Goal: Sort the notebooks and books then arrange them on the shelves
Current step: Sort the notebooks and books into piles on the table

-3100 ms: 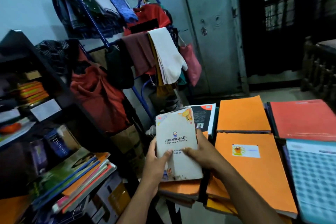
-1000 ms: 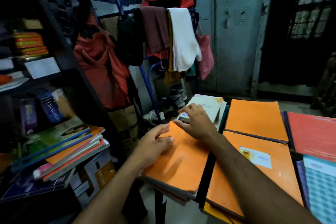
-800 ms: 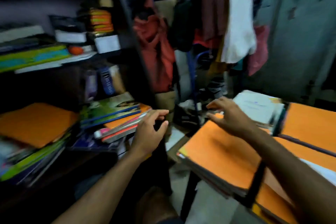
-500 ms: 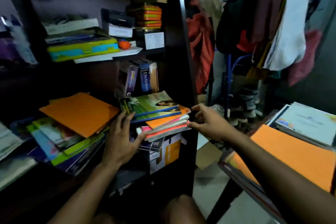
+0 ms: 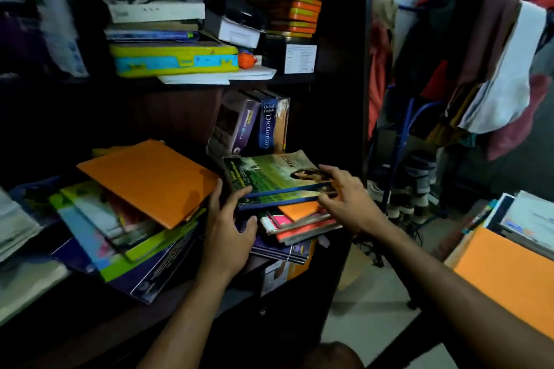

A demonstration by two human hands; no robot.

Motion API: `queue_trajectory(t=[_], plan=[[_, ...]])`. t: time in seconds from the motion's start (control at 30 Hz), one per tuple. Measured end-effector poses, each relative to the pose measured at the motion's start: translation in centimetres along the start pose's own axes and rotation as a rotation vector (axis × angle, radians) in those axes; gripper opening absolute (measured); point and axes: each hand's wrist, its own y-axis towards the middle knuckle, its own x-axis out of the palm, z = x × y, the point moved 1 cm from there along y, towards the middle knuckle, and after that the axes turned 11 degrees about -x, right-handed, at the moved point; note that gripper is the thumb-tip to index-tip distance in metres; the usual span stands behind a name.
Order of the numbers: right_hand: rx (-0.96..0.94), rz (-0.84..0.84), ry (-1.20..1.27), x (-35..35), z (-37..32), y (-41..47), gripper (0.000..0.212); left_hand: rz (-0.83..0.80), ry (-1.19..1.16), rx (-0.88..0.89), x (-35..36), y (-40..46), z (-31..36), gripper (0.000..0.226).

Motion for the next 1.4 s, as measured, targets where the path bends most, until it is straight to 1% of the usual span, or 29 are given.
queue_trajectory(t=[0.07,0.1,0.17,0.23,0.3,0.37,0.43,0.5,0.6,0.67,0.73,0.87,0.93,1.0,1.03,1.1,1.17,1.23,1.3,1.33,1.4], plan=[[-0.009,-0.145,-0.004,0.3,-1.2,0.4,0.069,0.014,-0.034,-0.023,-0.2,0.0,0.0,0.050],[-0.001,-0.164,-0.003,0.5,-1.6,0.5,0.067,0.023,-0.055,-0.020,-0.3,0.1,-0.1,0.048],[0.013,-0.126,0.020,0.8,-2.4,0.2,0.059,0.059,-0.122,-0.020,-0.7,0.0,-0.2,0.044],[-0.005,-0.067,0.034,0.8,-3.0,-0.2,0.051,0.109,-0.196,-0.066,-1.0,-0.1,-0.1,0.041],[-0.036,-0.026,0.054,0.5,-3.8,-0.8,0.047,0.172,-0.223,-0.097,-1.2,-0.2,0.2,0.041],[-0.056,-0.022,0.071,0.4,-4.6,-1.5,0.047,0.219,-0.231,-0.083,-1.4,-0.4,0.6,0.043],[-0.072,-0.016,0.095,0.3,-5.2,-2.4,0.049,0.275,-0.238,-0.020,-1.6,-0.7,1.0,0.041],[-0.080,0.019,0.108,0.2,-5.4,-3.5,0.050,0.343,-0.198,0.063,-1.8,-1.2,1.5,0.036],[-0.103,0.112,0.123,0.2,-5.0,-5.6,0.041,0.440,-0.084,0.212,-1.7,-3.3,2.3,0.031],[-0.115,0.190,0.155,0.0,-4.1,-7.2,0.039,0.460,-0.041,0.312,-1.3,-5.4,3.1,0.028],[-0.127,0.248,0.214,-0.3,-3.5,-9.0,0.042,0.461,-0.046,0.378,-0.9,-7.7,4.6,0.024],[-0.150,0.401,0.214,-2.1,-2.7,-12.6,0.045,0.377,-0.132,0.453,0.7,-11.6,9.6,0.024],[-0.140,0.497,0.221,-4.8,-1.9,-14.6,0.044,0.357,-0.177,0.471,2.3,-13.1,11.3,0.018],[-0.116,0.606,0.142,-8.8,-0.3,-17.0,0.045,0.321,-0.239,0.468,4.8,-15.1,13.2,0.017],[-0.105,0.634,0.097,-10.4,0.5,-17.7,0.046,0.314,-0.249,0.464,6.0,-16.1,13.9,0.017],[-0.054,0.663,0.032,-13.9,2.7,-19.5,0.044,0.288,-0.245,0.464,9.2,-18.4,15.8,0.021],[0.062,0.680,-0.045,-16.8,5.8,-21.6,0.042,0.206,-0.236,0.456,13.1,-21.0,17.7,0.024],[0.242,0.615,-0.149,-18.3,9.0,-23.6,0.044,0.065,-0.176,0.424,16.7,-23.0,18.8,0.027],[0.442,0.444,-0.316,-18.8,11.9,-26.5,0.046,-0.132,-0.034,0.366,20.0,-25.5,19.5,0.031],[0.502,0.374,-0.361,-18.6,13.0,-27.8,0.045,-0.217,0.052,0.337,21.2,-26.6,19.4,0.031],[0.568,0.322,-0.271,-18.3,13.7,-29.6,0.045,-0.317,0.183,0.346,22.4,-28.0,19.0,0.030]])
